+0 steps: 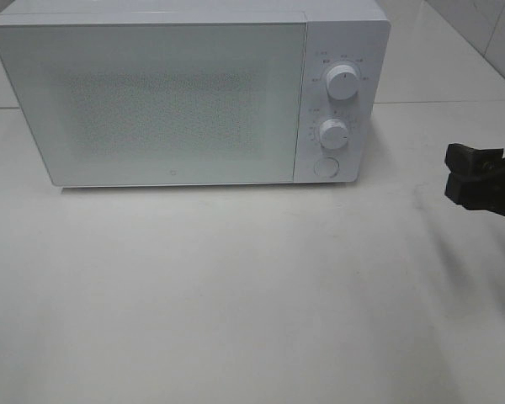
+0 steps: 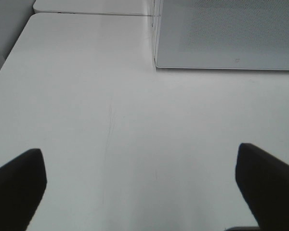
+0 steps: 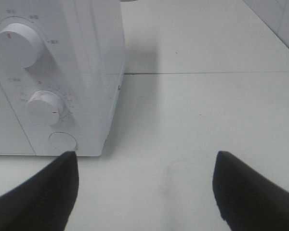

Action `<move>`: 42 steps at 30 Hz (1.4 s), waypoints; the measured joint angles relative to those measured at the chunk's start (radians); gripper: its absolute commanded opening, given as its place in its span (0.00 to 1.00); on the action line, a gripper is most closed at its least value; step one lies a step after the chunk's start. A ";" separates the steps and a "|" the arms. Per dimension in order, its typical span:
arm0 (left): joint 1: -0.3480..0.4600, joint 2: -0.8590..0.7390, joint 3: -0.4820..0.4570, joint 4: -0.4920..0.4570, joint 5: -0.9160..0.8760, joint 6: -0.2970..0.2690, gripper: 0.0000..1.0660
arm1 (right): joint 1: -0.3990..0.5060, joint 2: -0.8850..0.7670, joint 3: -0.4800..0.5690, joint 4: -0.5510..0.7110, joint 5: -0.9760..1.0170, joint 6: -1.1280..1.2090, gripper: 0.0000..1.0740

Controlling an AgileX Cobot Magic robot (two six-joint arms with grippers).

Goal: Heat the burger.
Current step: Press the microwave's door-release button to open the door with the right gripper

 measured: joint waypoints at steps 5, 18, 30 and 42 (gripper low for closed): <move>0.000 0.000 0.000 0.000 0.000 0.000 0.94 | 0.123 0.000 0.000 0.144 -0.060 -0.095 0.70; 0.000 0.000 0.000 0.000 0.000 0.000 0.94 | 0.401 0.207 -0.006 0.419 -0.305 -0.187 0.70; 0.000 0.000 0.000 0.000 0.000 0.000 0.94 | 0.531 0.457 -0.151 0.515 -0.355 -0.184 0.70; 0.000 0.000 0.000 0.000 0.000 0.000 0.94 | 0.549 0.547 -0.245 0.566 -0.343 -0.156 0.70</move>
